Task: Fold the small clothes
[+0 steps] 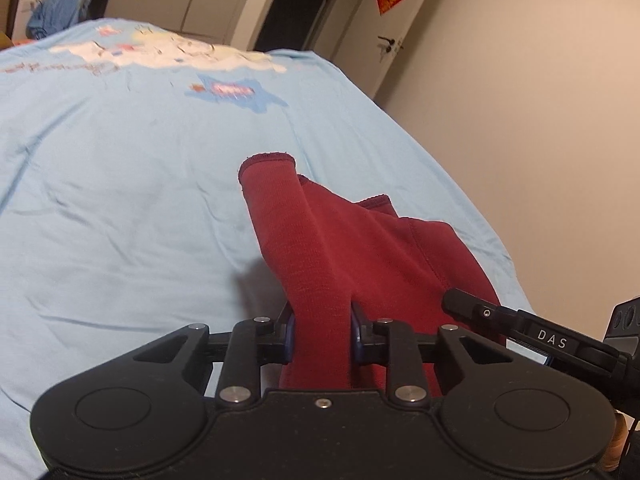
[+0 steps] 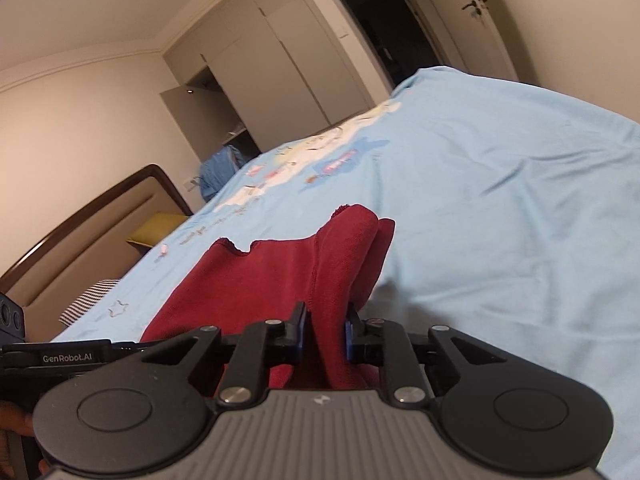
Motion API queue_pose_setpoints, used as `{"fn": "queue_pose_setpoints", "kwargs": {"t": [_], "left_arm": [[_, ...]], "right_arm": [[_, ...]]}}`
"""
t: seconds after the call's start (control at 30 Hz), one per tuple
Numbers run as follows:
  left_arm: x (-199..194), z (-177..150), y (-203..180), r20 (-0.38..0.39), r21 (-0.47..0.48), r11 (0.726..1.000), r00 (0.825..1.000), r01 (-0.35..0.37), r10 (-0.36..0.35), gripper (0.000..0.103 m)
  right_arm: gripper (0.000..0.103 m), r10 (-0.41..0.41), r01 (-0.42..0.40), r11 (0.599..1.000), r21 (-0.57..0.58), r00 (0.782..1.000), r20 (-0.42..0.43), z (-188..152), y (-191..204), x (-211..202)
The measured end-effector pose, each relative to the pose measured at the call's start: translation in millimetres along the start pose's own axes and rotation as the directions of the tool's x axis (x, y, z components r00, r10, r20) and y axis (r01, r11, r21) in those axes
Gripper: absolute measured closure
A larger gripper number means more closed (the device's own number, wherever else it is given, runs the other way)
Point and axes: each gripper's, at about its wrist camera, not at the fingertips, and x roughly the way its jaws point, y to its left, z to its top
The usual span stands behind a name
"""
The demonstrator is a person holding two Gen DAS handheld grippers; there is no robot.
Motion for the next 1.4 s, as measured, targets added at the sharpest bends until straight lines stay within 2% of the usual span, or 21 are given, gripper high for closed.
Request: {"fn": "queue_pose_setpoints", "kwargs": {"t": [0.17, 0.37, 0.57, 0.7, 0.8, 0.97, 1.0, 1.1, 1.13, 1.2, 1.27, 1.4], "left_arm": [[-27, 23, 29, 0.039, -0.01, 0.996, 0.996, -0.085, 0.086, 0.076], [-44, 36, 71, 0.037, -0.055, 0.984, 0.984, -0.17, 0.172, 0.075], [-39, 28, 106, -0.005, -0.11, 0.974, 0.98, -0.199, 0.2, 0.075], [-23, 13, 117, -0.033, -0.149, 0.966, 0.977, -0.211, 0.209, 0.074], [-19, 4, 122, -0.031, -0.167, 0.96, 0.974, -0.225, 0.223, 0.07], [-20, -2, 122, -0.036, -0.182, 0.951, 0.968, -0.25, 0.248, 0.06], [-21, -2, 122, -0.039, -0.185, 0.95, 0.967, -0.253, 0.25, 0.054], [-25, -3, 120, -0.031, -0.187, 0.948, 0.966, -0.258, 0.257, 0.035], [-28, -3, 118, -0.025, -0.183, 0.947, 0.964, -0.263, 0.263, 0.032], [-33, -3, 112, -0.016, -0.169, 0.946, 0.961, -0.276, 0.277, 0.022], [-40, -3, 106, 0.0, -0.156, 0.944, 0.956, -0.289, 0.293, 0.018], [-62, -5, 91, 0.046, -0.141, 0.944, 0.951, -0.298, 0.307, 0.007]], "right_arm": [[0.083, 0.082, -0.082, 0.997, 0.005, 0.996, -0.027, 13, 31, 40], [0.083, 0.119, -0.12, 0.993, -0.006, 0.989, -0.086, 11, 67, 91], [0.083, 0.095, -0.097, 0.995, -0.01, 0.984, -0.151, -5, 81, 124], [0.083, 0.037, -0.04, 0.999, -0.012, 0.982, -0.187, -13, 77, 135], [0.08, 0.024, -0.028, 0.999, -0.02, 0.981, -0.192, -15, 80, 137], [0.061, -0.033, 0.018, 0.996, -0.09, 0.983, -0.179, -15, 85, 133], [0.059, -0.043, 0.025, 0.995, -0.101, 0.983, -0.178, -16, 85, 132], [0.046, -0.085, 0.062, 0.988, -0.141, 0.983, -0.164, -18, 88, 123], [0.042, -0.091, 0.066, 0.986, -0.155, 0.984, -0.156, -18, 89, 119], [0.035, -0.091, 0.065, 0.981, -0.183, 0.986, -0.136, -18, 93, 108], [0.025, -0.09, 0.064, 0.974, -0.216, 0.99, -0.112, -16, 98, 97], [0.014, -0.076, 0.06, 0.96, -0.275, 0.996, -0.047, -12, 112, 69]]}}
